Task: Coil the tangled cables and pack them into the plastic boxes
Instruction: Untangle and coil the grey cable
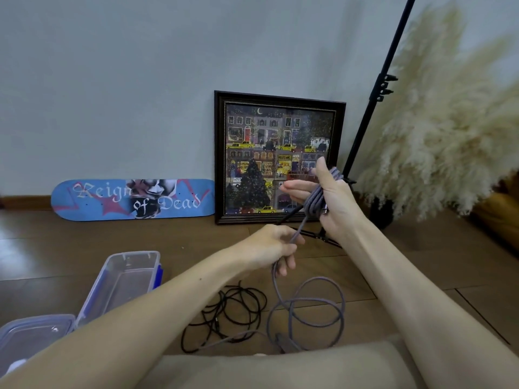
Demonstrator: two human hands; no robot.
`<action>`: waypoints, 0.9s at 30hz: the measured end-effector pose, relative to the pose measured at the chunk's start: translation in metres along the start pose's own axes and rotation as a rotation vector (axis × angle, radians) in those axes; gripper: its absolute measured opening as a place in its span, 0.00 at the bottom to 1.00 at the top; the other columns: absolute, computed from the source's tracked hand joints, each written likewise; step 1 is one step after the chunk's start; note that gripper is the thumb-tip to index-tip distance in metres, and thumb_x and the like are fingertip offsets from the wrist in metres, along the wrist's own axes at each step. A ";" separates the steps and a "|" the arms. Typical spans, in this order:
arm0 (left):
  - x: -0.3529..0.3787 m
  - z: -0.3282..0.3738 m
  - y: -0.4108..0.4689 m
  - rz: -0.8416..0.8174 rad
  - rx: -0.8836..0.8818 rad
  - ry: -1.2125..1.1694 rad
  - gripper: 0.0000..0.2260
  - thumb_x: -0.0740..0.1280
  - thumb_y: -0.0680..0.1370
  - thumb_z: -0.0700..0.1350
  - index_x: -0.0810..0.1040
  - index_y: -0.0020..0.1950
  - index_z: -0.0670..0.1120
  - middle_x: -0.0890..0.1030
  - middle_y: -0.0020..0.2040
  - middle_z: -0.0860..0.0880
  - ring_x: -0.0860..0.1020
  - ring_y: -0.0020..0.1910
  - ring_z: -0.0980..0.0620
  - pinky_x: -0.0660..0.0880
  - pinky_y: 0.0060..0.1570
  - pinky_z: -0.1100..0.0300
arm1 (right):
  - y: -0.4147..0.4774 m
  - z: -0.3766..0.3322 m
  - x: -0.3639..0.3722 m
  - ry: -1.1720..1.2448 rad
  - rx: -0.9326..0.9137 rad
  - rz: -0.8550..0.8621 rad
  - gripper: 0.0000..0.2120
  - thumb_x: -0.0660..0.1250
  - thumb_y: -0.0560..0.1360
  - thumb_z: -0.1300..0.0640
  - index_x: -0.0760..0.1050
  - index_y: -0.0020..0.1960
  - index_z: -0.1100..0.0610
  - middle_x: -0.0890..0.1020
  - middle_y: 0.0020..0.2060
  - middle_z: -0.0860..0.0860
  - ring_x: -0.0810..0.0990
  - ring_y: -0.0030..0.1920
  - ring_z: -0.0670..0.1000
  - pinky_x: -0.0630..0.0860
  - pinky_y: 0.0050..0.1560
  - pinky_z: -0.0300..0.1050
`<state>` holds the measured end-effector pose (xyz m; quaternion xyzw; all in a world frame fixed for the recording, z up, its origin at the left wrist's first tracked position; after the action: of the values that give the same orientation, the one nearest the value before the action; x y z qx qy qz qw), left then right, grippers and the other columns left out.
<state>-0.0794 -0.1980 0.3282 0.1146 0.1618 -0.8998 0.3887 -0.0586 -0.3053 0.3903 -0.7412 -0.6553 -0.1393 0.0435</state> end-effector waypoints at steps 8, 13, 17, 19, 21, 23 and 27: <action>0.000 0.001 -0.003 -0.008 -0.094 -0.189 0.23 0.63 0.79 0.36 0.64 0.73 0.45 0.78 0.30 0.47 0.69 0.22 0.58 0.71 0.25 0.65 | -0.007 -0.012 0.009 -0.810 -0.321 0.134 0.23 0.62 0.80 0.50 0.81 0.48 0.71 0.85 0.38 0.57 0.75 0.42 0.28 0.69 0.52 0.23; -0.006 0.012 -0.011 -0.027 -0.153 -0.179 0.13 0.61 0.79 0.34 0.72 0.64 0.34 0.77 0.33 0.44 0.69 0.21 0.59 0.69 0.23 0.68 | -0.002 -0.003 0.016 -1.422 -0.362 0.141 0.39 0.58 0.79 0.41 0.44 0.78 0.60 0.76 0.27 0.50 0.74 0.29 0.51 0.69 0.27 0.44; -0.038 0.013 -0.016 0.120 -0.270 0.002 0.05 0.66 0.77 0.36 0.77 0.42 0.36 0.76 0.24 0.48 0.69 0.17 0.59 0.68 0.21 0.68 | -0.005 0.000 0.034 -1.798 -0.439 0.095 0.39 0.54 0.80 0.39 0.43 0.78 0.62 0.74 0.33 0.49 0.77 0.34 0.52 0.65 0.26 0.43; -0.060 0.015 -0.018 0.259 -0.255 0.241 0.05 0.69 0.75 0.37 0.79 0.41 0.37 0.77 0.25 0.47 0.69 0.18 0.57 0.71 0.26 0.66 | -0.004 0.008 0.047 -1.911 -0.428 0.014 0.33 0.53 0.80 0.38 0.63 0.71 0.64 0.69 0.31 0.49 0.74 0.33 0.51 0.63 0.25 0.42; -0.073 0.021 -0.023 0.331 -0.137 0.409 0.04 0.70 0.74 0.38 0.81 0.40 0.37 0.80 0.31 0.42 0.72 0.22 0.55 0.73 0.28 0.65 | -0.003 0.017 0.055 -1.900 -0.398 -0.097 0.25 0.53 0.80 0.37 0.70 0.47 0.60 0.66 0.29 0.48 0.67 0.28 0.48 0.60 0.24 0.41; -0.075 0.027 -0.028 0.316 0.014 0.490 0.06 0.72 0.73 0.39 0.81 0.36 0.41 0.81 0.33 0.39 0.75 0.24 0.53 0.71 0.24 0.67 | 0.001 0.031 0.051 -1.739 -0.273 -0.204 0.26 0.52 0.80 0.39 0.66 0.35 0.58 0.67 0.26 0.50 0.64 0.24 0.48 0.59 0.24 0.42; -0.067 0.036 -0.031 0.238 0.186 0.660 0.06 0.73 0.73 0.40 0.79 0.37 0.41 0.81 0.32 0.43 0.75 0.23 0.55 0.70 0.26 0.70 | -0.007 0.066 0.033 -1.223 0.243 -0.421 0.39 0.41 0.77 0.30 0.72 0.37 0.62 0.68 0.21 0.52 0.62 0.20 0.50 0.62 0.25 0.40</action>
<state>-0.0598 -0.1470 0.3897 0.4519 0.1814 -0.7736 0.4054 -0.0520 -0.2564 0.3348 -0.5322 -0.7039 0.3768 -0.2815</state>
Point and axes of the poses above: each hand's wrist, its own y-axis towards the middle knuckle, its own x-axis out of the palm, z = x × y, the point moved 7 cm from there along y, towards the middle knuckle
